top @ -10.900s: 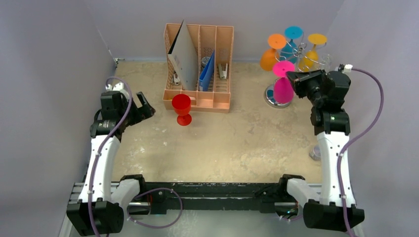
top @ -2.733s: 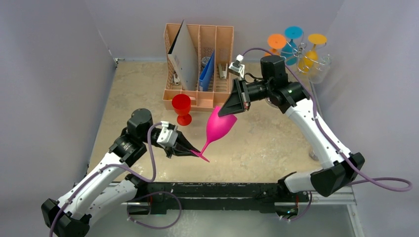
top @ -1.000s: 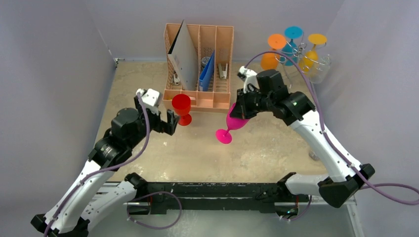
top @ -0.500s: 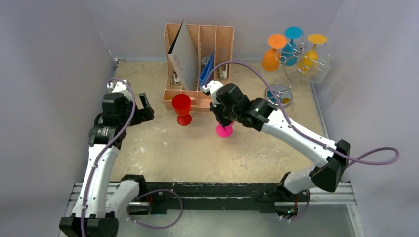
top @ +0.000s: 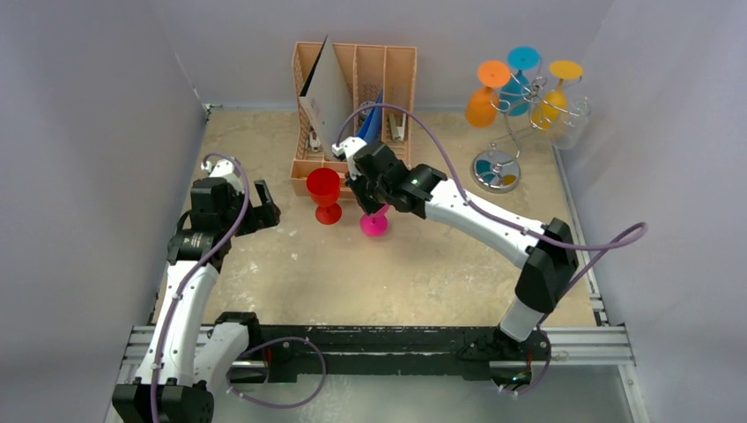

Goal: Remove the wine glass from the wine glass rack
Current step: Place the wine glass at the center of the board.

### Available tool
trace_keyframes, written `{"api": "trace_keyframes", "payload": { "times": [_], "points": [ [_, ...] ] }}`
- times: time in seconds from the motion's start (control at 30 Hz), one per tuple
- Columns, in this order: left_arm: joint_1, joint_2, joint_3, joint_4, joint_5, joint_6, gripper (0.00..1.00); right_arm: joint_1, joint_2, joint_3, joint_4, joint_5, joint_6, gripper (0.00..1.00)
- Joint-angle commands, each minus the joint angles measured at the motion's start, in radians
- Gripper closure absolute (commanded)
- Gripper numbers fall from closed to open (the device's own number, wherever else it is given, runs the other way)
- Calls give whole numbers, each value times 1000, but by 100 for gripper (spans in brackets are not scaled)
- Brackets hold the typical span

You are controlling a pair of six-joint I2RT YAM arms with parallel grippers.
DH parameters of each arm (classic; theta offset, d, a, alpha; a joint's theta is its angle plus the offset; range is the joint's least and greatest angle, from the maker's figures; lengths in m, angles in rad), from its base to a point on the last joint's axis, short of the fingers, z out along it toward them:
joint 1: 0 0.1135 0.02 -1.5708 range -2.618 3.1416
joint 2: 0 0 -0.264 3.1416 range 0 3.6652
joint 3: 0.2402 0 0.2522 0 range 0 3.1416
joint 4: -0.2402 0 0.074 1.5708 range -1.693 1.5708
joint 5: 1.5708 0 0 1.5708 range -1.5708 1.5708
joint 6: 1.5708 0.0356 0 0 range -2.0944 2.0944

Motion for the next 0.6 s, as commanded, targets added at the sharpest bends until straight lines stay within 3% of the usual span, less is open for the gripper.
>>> {"api": "trace_keyframes", "payload": {
  "times": [0.0, 0.57],
  "points": [
    [6, -9, 1, 63, -3, 4, 0, -1, 45, 86, 68, 0, 12, 100],
    [6, 4, 1, 74, -30, 7, 0, 0, 202, 174, 129, 33, -6, 100]
  ]
}}
